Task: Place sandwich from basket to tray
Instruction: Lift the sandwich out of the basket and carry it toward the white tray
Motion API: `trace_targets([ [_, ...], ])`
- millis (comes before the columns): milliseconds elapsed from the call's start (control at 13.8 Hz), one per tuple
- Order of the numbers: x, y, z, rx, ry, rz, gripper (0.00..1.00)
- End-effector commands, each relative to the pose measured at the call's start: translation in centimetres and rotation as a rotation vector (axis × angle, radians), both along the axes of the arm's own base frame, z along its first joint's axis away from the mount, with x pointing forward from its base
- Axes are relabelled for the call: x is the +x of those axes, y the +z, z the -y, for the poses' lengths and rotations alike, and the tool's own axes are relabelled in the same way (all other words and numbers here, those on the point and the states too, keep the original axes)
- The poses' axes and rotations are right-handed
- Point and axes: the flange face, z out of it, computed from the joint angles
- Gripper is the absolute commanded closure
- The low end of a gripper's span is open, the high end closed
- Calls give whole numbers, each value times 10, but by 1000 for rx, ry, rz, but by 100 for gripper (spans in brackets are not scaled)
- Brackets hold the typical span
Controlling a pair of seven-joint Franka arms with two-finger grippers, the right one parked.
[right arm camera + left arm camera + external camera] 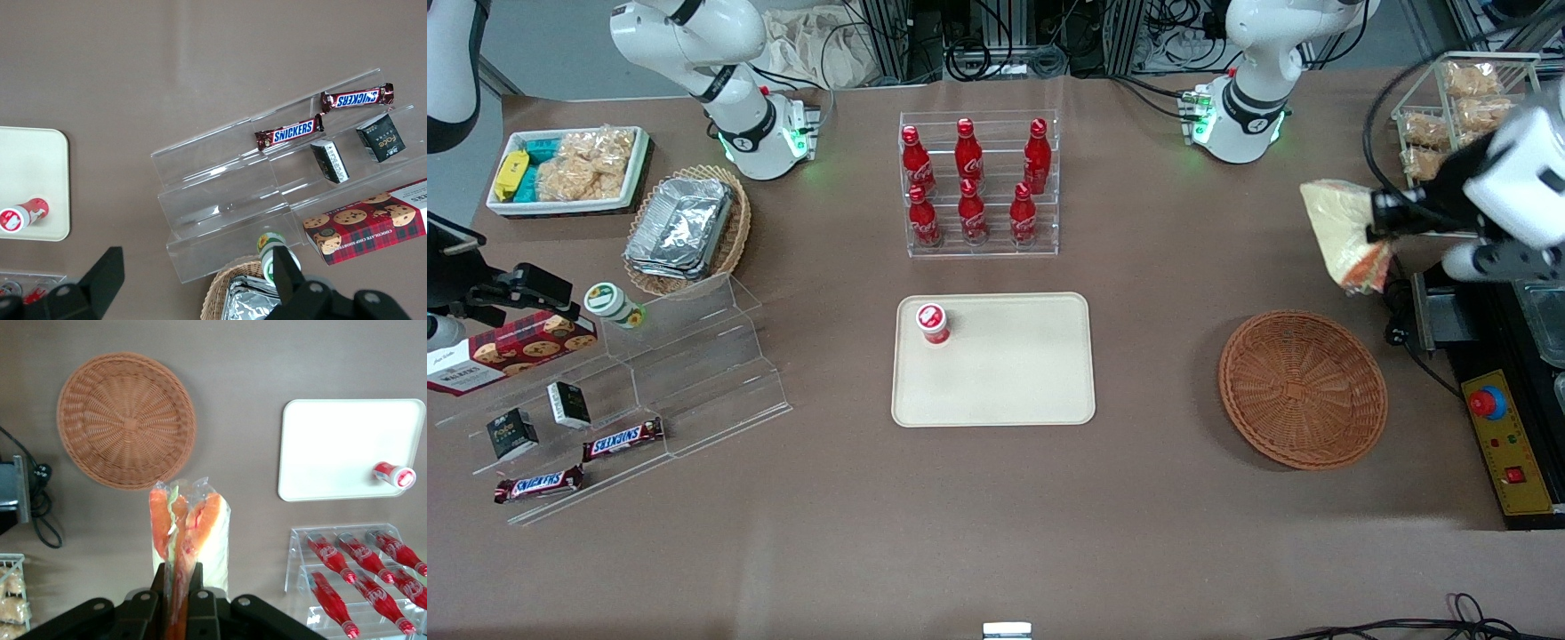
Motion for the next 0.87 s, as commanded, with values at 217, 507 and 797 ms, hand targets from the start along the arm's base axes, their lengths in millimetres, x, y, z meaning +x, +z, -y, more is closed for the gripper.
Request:
trace_targets([
  [217, -39, 1, 122, -24, 18, -34, 87],
  [507, -10, -72, 190, 21, -79, -12, 88],
  [797, 28, -169, 243, 0, -142, -13, 88],
])
